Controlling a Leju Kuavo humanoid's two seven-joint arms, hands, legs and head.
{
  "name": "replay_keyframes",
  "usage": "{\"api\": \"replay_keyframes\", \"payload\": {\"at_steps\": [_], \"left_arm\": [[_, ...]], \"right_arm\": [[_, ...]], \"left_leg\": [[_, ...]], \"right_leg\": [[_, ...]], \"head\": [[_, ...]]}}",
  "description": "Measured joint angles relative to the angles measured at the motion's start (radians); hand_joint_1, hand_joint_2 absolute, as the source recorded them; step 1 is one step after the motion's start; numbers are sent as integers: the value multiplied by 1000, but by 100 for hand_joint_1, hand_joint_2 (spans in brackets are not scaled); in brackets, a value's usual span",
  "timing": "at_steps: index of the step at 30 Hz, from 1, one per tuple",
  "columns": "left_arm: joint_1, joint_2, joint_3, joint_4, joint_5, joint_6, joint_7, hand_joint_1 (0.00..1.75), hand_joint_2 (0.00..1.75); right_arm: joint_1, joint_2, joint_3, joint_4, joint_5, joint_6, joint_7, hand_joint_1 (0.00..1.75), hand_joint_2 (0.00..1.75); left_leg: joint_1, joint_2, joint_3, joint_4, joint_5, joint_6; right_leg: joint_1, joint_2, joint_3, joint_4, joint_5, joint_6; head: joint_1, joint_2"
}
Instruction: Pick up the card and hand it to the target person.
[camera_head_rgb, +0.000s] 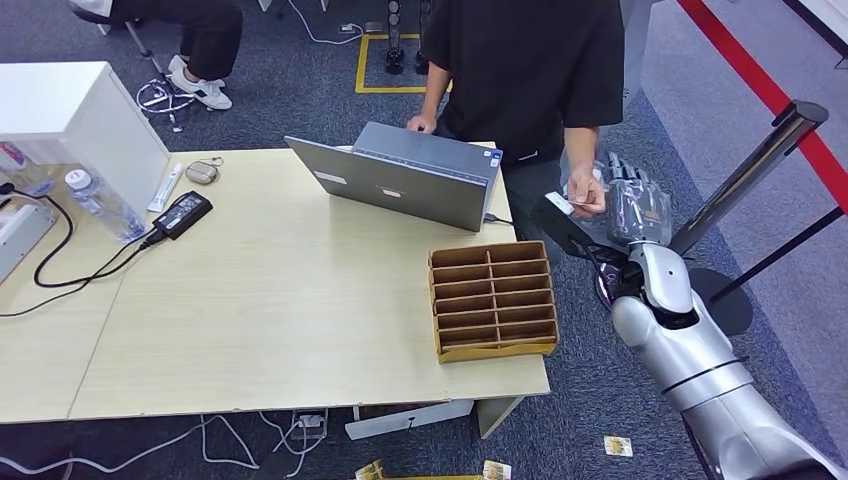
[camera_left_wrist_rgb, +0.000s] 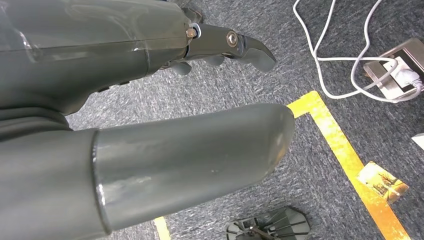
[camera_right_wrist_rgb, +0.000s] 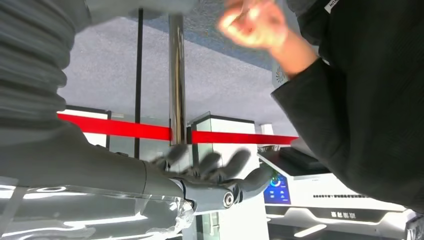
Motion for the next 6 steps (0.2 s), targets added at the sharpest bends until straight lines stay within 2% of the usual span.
{"api": "replay_keyframes", "payload": {"at_steps": [6], "left_arm": [[1,0,0,0,0,0,-1,0,0]], "right_arm": [[7,5,-1,3,-11,-44,1,0,175]], "left_leg": [[0,0,0,0,0,0]], "right_leg": [[0,0,0,0,0,0]], "head": [[0,0]]}}
